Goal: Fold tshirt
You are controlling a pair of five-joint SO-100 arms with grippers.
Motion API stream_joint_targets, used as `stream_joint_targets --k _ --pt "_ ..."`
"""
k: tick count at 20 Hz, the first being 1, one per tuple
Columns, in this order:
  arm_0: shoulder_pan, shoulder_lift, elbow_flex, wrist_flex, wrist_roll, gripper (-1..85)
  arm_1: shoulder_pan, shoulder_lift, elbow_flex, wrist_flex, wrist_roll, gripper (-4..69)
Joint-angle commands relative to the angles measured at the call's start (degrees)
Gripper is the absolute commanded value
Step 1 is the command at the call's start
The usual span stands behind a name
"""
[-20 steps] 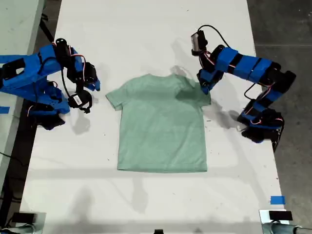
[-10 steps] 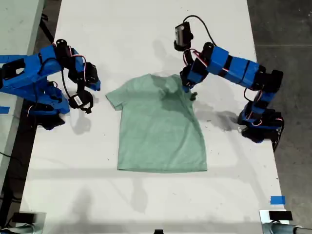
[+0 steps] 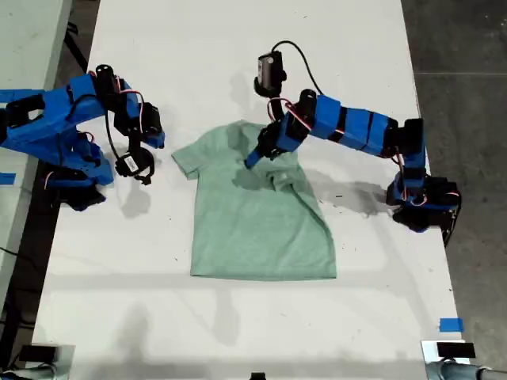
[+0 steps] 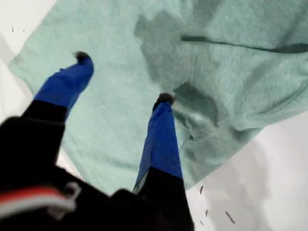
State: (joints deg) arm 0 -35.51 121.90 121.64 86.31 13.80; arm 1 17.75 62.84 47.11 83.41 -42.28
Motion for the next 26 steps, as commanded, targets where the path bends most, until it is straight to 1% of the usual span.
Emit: stream_joint_targets --k 1,4,5,6,7,8,10,11,12,14,15,18,22,23,26 --pt "0.6 -0.4 -2.3 -1.1 -0.8 0.7 -0.8 8.4 -4.5 5.1 1.1 30.9" --pt "0.5 -1.3 -3.4 -1.2 -0.9 1.0 -0.6 17.0 -2.3 10.0 0.8 28.2" --pt "0.5 -1.3 -3.9 -1.1 -1.1 0.7 -0.6 19.3 0.0 10.5 0.6 27.5" --pt "0.6 -1.3 -4.4 -1.0 -1.1 0.3 -1.0 21.0 2.3 10.6 0.2 22.8" --pt "0.6 -1.3 -4.9 -1.0 -1.3 0.1 -1.3 22.1 4.1 10.8 -0.4 21.1" --pt "0.5 -1.6 -5.3 -1.0 -1.3 0.1 -1.7 22.9 6.2 10.9 0.0 21.1" --pt "0.0 -2.6 -5.7 -1.2 -1.1 0.1 -2.5 23.9 8.7 10.9 0.4 16.9" --pt "-0.3 -3.3 -5.9 -1.4 -1.0 0.1 -2.8 24.3 9.6 10.9 0.6 16.0" --pt "-0.4 -3.9 -6.2 -1.7 -1.0 1.7 -3.0 24.7 10.4 10.9 0.7 15.9" --pt "-0.5 -5.0 -6.7 -1.8 -0.9 28.9 -3.2 25.9 12.0 11.0 0.9 15.6" --pt "-0.5 -5.8 -6.8 -1.8 -0.3 32.1 -3.3 26.7 12.9 11.0 1.1 15.2" --pt "-0.4 -8.0 -7.1 -3.2 0.5 34.5 -3.3 28.7 15.4 11.0 1.7 14.3" --pt "-0.6 -10.1 -5.8 -7.0 0.1 32.9 -3.8 29.6 16.2 10.9 2.0 13.2" --pt "-0.8 -11.0 -4.7 -8.3 -0.2 33.0 -4.0 29.7 16.3 10.9 2.2 12.8" --pt "-2.1 -12.3 3.1 -15.7 -1.7 33.1 -4.7 30.1 16.9 10.8 2.5 12.1"
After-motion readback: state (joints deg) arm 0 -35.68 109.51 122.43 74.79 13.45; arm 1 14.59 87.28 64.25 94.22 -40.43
